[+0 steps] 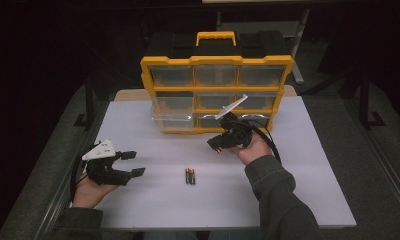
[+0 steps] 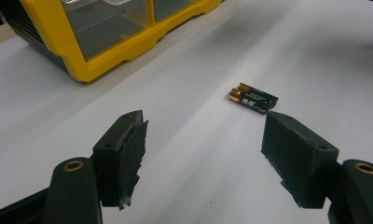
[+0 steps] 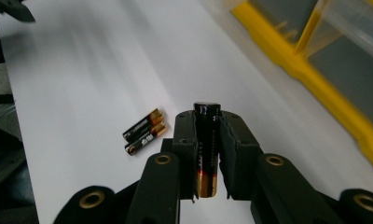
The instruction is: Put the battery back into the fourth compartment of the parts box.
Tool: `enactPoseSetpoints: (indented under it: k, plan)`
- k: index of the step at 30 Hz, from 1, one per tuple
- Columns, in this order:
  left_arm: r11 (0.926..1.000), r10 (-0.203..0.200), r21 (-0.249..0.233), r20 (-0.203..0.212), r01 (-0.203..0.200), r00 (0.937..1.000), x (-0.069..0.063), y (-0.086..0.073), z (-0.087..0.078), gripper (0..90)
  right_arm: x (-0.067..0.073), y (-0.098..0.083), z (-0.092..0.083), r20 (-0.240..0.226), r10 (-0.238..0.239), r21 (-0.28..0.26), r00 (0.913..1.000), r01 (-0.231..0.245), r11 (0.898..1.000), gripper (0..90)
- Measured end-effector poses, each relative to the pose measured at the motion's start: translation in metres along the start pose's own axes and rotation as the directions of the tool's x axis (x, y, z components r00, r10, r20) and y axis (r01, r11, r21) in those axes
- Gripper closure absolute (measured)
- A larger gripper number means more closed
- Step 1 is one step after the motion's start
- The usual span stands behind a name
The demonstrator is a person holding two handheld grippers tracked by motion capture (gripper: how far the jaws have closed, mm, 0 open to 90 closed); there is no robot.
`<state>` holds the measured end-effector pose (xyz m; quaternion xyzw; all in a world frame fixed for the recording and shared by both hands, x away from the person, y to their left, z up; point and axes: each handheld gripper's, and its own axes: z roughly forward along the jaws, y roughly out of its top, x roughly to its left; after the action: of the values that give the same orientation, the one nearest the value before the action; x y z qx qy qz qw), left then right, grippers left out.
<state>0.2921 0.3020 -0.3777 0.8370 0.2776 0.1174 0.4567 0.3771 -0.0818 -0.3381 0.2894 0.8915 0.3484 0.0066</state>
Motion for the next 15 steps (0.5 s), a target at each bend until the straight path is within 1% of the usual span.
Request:
enactPoseSetpoints:
  k: [1, 3, 4, 5, 6, 7, 10, 13, 15]
  plan:
    - [1.0000, 0.001, 0.000, -0.001, -0.001, 1.0000, 0.000, 0.000, 0.000, 29.7, -0.002, 0.003, -0.003, 0.001, -0.015, -0.001, 0.9999, 0.015, 1.000, 76.1]
    - [1.0000, -0.004, -0.008, -0.002, 0.004, 1.0000, 0.000, 0.000, -0.001, 29.5, -0.002, 0.009, -0.009, 0.002, -0.010, -0.009, 0.9999, 0.010, 1.000, 76.1]
    - [1.0000, -0.002, -0.010, -0.002, 0.002, 1.0000, 0.000, 0.000, -0.001, 29.3, -0.004, 0.011, -0.012, 0.006, -0.028, -0.015, 0.9996, 0.028, 0.999, 76.1]
    - [0.9999, 0.001, -0.011, -0.003, -0.001, 1.0000, 0.000, 0.000, -0.001, 29.3, -0.005, 0.015, -0.015, 0.010, -0.033, -0.016, 0.9994, 0.033, 0.999, 76.1]
    - [0.9999, 0.002, -0.011, -0.005, -0.002, 1.0000, 0.000, 0.000, -0.001, 29.3, -0.004, 0.018, -0.019, 0.005, -0.017, -0.018, 0.9998, 0.017, 1.000, 76.1]
    - [1.0000, -0.002, -0.009, -0.005, 0.002, 1.0000, 0.000, 0.000, -0.001, 29.1, -0.004, 0.022, -0.022, 0.006, -0.016, -0.020, 0.9999, 0.016, 1.000, 76.1]
    - [1.0000, 0.004, 0.001, -0.007, -0.004, 1.0000, 0.001, 0.000, -0.001, 28.7, -0.005, 0.031, -0.031, 0.015, -0.037, -0.031, 0.9992, 0.037, 0.999, 76.1]
    - [1.0000, 0.006, 0.000, -0.010, -0.006, 0.9999, 0.001, 0.000, -0.001, 28.6, -0.005, 0.041, -0.039, 0.009, -0.047, -0.040, 0.9989, 0.047, 0.998, 76.1]
    - [1.0000, -0.002, -0.005, -0.013, 0.002, 0.9999, 0.001, 0.000, -0.001, 28.6, -0.004, 0.047, -0.044, 0.018, -0.058, -0.041, 0.9981, 0.059, 0.997, 76.1]
